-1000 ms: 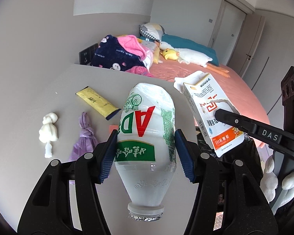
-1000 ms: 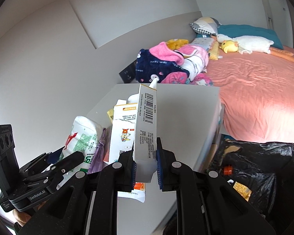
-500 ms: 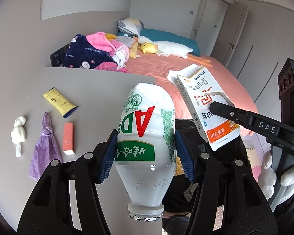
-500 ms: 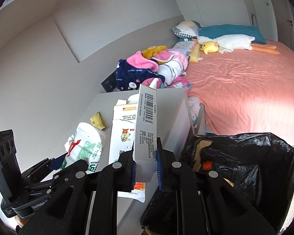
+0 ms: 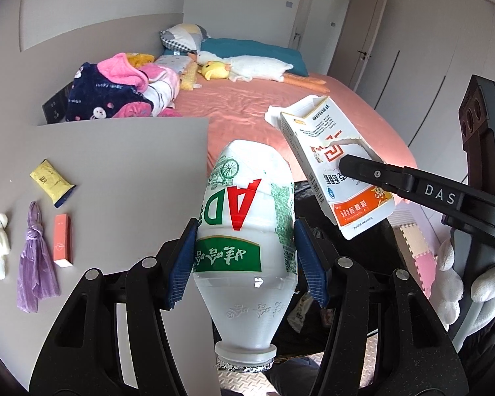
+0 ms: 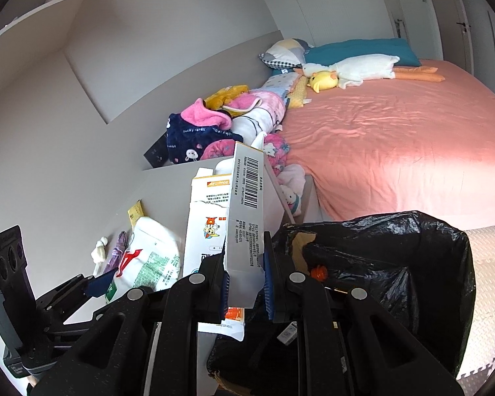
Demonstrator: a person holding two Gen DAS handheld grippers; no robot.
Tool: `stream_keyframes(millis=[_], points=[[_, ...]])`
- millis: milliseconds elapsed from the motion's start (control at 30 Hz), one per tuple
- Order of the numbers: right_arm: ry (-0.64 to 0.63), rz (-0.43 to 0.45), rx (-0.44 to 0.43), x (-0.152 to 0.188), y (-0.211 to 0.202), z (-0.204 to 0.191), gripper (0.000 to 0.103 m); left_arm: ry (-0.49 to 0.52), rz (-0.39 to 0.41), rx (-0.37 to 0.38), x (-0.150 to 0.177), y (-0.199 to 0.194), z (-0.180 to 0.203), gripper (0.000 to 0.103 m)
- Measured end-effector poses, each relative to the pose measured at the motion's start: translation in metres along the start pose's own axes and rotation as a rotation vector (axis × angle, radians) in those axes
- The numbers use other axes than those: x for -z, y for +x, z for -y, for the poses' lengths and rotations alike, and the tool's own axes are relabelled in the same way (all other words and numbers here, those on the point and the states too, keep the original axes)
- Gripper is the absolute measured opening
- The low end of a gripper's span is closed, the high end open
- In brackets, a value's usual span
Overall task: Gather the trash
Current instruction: 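Carry the AD bottle and medicine box over the trash bag and release both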
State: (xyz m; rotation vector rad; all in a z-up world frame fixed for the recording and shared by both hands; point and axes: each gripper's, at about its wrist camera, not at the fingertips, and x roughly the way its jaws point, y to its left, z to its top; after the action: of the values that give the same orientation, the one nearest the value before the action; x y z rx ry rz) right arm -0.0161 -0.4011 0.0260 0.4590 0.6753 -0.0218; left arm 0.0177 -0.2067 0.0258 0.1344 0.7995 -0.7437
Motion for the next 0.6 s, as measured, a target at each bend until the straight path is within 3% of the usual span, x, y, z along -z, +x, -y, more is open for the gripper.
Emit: stream_keyframes(millis=[600], points=[[0.089,0.021,0.098,0.000,-0.018,0.059,0.018,0.104,-0.096,0.105,0.005,0.041,0.056,0.057]])
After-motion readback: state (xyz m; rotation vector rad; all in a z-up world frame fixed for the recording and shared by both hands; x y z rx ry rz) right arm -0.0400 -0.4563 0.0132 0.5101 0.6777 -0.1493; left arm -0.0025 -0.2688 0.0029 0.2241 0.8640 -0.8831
